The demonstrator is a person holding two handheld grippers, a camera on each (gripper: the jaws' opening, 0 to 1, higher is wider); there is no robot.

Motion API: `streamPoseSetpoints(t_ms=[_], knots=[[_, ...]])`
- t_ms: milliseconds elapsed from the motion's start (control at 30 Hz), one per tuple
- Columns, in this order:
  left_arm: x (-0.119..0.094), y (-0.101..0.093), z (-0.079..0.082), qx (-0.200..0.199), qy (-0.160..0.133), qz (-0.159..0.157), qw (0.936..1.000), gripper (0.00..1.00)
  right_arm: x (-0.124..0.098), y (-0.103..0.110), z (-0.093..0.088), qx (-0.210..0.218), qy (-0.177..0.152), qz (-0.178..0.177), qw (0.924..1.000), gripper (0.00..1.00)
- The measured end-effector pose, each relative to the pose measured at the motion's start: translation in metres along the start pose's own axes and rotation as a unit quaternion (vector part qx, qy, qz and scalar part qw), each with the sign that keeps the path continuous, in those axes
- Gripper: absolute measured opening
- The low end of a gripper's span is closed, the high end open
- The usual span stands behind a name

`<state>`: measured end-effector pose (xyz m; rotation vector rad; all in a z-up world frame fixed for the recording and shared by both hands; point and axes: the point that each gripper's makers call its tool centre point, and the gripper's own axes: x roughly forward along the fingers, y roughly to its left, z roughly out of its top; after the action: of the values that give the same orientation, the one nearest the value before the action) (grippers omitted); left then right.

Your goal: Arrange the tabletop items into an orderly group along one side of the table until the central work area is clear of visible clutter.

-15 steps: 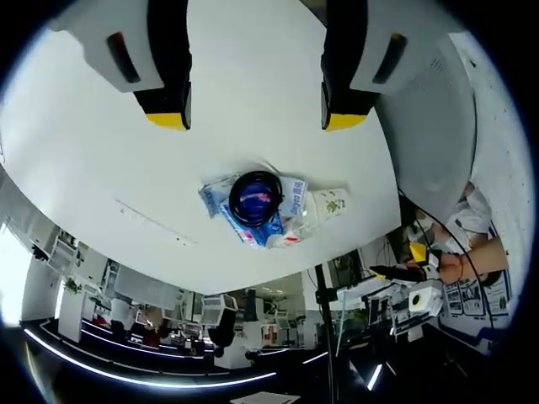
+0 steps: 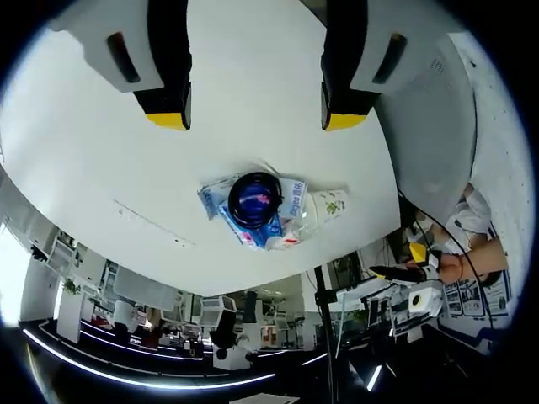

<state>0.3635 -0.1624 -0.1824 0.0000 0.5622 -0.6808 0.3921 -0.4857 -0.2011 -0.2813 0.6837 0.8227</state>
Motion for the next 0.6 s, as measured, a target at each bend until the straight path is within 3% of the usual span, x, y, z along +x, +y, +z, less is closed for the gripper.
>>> streamPoseSetpoints(t_ms=[600], knots=[[0.0011,0.0,-0.0013,-0.004,-0.001,0.0,1.0,0.97,0.0011,-0.0001,-0.0022,0.0,0.004,0.002,1.0,0.61]])
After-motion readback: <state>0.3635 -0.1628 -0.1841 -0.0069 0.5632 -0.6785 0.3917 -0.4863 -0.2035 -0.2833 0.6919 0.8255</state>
